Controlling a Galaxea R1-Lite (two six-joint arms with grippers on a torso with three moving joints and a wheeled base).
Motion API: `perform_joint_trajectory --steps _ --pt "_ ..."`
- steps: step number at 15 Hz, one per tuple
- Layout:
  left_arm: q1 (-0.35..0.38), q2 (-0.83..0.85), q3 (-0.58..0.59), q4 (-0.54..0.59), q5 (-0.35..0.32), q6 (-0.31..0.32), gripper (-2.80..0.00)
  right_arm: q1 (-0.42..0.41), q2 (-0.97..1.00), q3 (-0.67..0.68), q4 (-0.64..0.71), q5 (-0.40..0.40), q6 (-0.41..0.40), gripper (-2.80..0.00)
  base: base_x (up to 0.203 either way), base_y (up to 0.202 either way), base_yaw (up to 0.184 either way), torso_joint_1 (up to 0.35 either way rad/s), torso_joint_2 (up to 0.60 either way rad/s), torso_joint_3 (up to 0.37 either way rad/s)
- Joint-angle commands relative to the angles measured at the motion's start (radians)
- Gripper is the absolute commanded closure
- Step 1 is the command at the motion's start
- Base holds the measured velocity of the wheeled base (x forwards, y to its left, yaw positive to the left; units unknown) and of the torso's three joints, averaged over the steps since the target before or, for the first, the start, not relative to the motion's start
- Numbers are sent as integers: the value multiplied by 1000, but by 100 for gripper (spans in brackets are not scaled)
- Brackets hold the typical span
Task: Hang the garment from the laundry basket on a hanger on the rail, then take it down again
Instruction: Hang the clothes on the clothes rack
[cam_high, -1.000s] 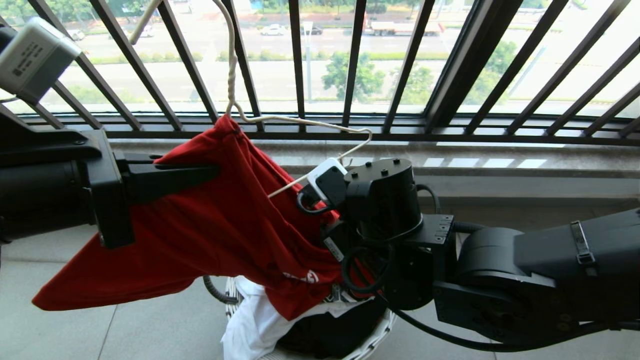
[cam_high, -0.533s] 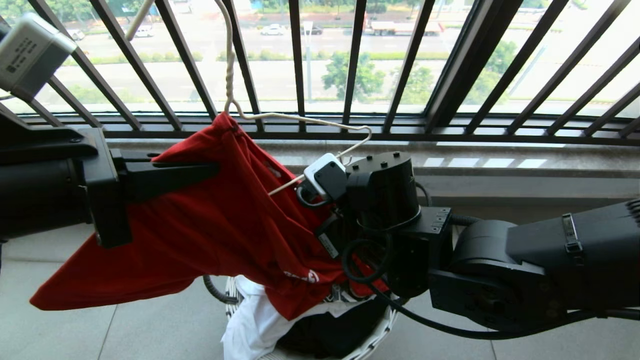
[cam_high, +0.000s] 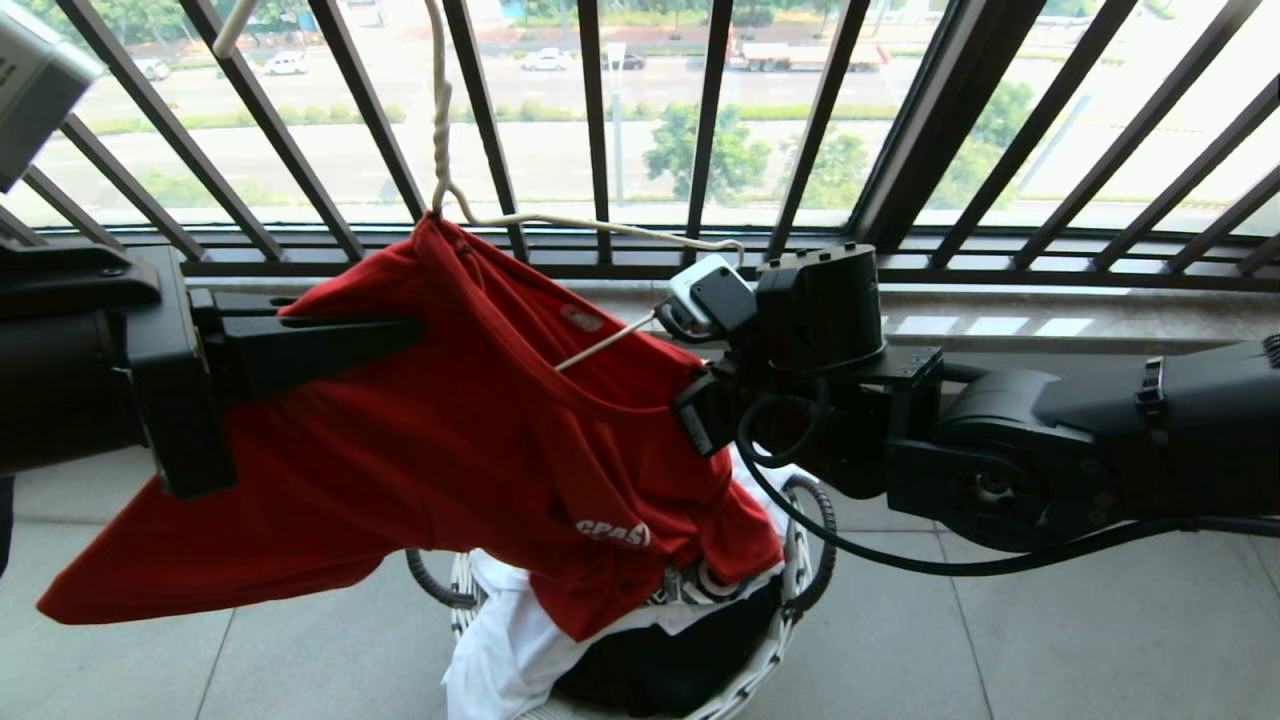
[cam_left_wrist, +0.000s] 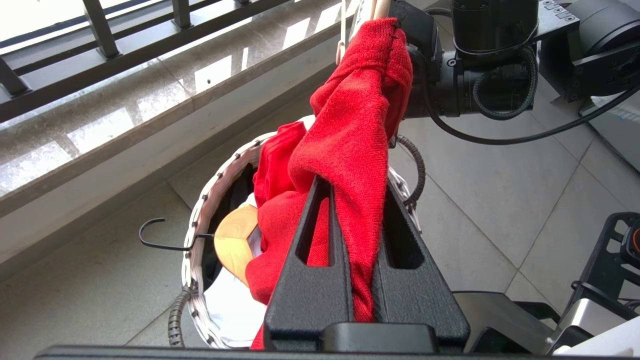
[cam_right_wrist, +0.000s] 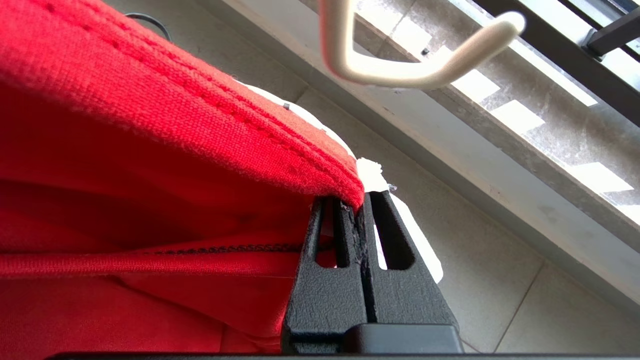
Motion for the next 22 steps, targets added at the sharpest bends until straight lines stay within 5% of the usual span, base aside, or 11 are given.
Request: perform_joint_trajectory --steps 1,11,16,22 --pt "0 -1 0 -1 -4 1 0 -25 -10 -6 -1 46 17 0 0 0 0 0 0 0" --pt "-1 4 9 0 -5 4 0 -122 -13 -48 -4 261 115 0 0 0 0 0 0 0" --pt "-5 10 12 0 -5 5 0 -150 -24 -56 9 277 115 0 0 0 0 0 0 0" --pt "-44 23 29 0 -5 16 0 -185 -62 -126 202 358 178 0 0 0 0 0 0 0"
